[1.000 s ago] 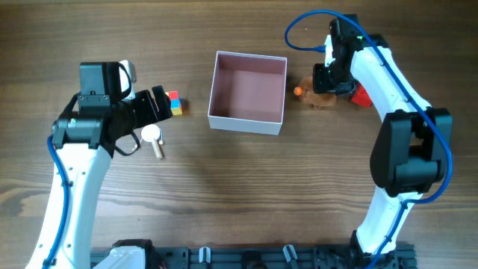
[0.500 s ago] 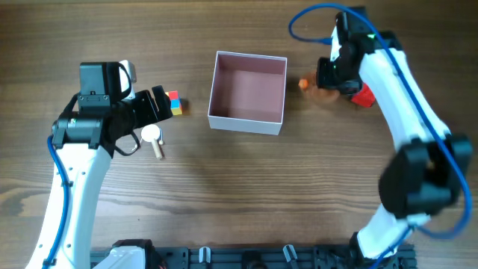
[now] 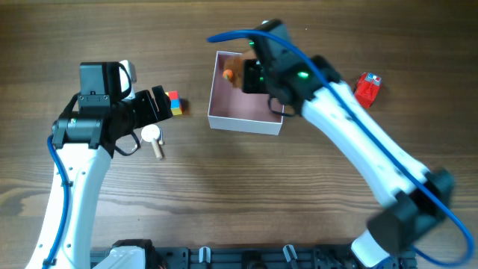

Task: Pack container
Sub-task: 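Carry the plush into the box and open the right gripper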

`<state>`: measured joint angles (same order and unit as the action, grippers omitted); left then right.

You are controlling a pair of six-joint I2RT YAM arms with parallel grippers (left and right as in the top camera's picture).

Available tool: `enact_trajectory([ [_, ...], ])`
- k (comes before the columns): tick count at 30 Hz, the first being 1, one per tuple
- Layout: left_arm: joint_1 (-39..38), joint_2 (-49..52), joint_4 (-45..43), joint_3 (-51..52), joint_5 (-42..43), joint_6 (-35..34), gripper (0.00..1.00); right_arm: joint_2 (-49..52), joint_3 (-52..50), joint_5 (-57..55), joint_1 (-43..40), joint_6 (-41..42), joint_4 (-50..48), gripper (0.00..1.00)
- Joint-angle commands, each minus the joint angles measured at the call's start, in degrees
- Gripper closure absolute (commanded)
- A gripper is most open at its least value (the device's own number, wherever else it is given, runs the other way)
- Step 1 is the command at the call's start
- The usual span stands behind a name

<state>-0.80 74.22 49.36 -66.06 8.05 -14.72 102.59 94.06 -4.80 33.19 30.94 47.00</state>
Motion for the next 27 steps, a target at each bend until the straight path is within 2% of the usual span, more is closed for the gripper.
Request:
enact_trajectory([
  [1, -0.1, 0.3, 0.0, -1.0, 0.9, 0.3, 0.0, 7.6, 0.1, -2.7, -0.2, 5.4, -2.6, 0.96],
  [5, -0.1, 0.3, 0.0, -1.0, 0.9, 0.3, 0.0, 13.7, 0.1, 0.2, -0.2, 5.1, -8.0, 0.96],
  [11, -0.1, 0.3, 0.0, -1.0, 0.9, 0.3, 0.0, 16.4, 0.1, 2.2, -0.2, 7.5, -13.6, 0.95],
  [14, -0.1, 0.3, 0.0, -1.0, 0.9, 0.3, 0.0, 16.5, 0.1, 1.2, -0.3, 8.1, -14.8, 0.74],
  [18, -0.1, 0.3, 0.0, -1.0, 0.9, 0.3, 0.0, 16.5, 0.1, 1.2, -0.3, 8.0, -14.2, 0.61],
  [21, -0.1, 0.3, 0.0, -1.0, 0.9, 0.3, 0.0, 16.5, 0.1, 1.2, -0.3, 7.5, -13.5, 0.56],
  [25, -0.1, 0.3, 0.0, -1.0, 0.9, 0.3, 0.0, 16.5, 0.1, -0.9, -0.3, 6.3, -12.8, 0.55],
  [27, -0.1, 0.3, 0.0, -1.0, 0.9, 0.3, 0.0, 16.5, 0.1, -3.5, -0.3, 6.3, -12.4, 0.58],
])
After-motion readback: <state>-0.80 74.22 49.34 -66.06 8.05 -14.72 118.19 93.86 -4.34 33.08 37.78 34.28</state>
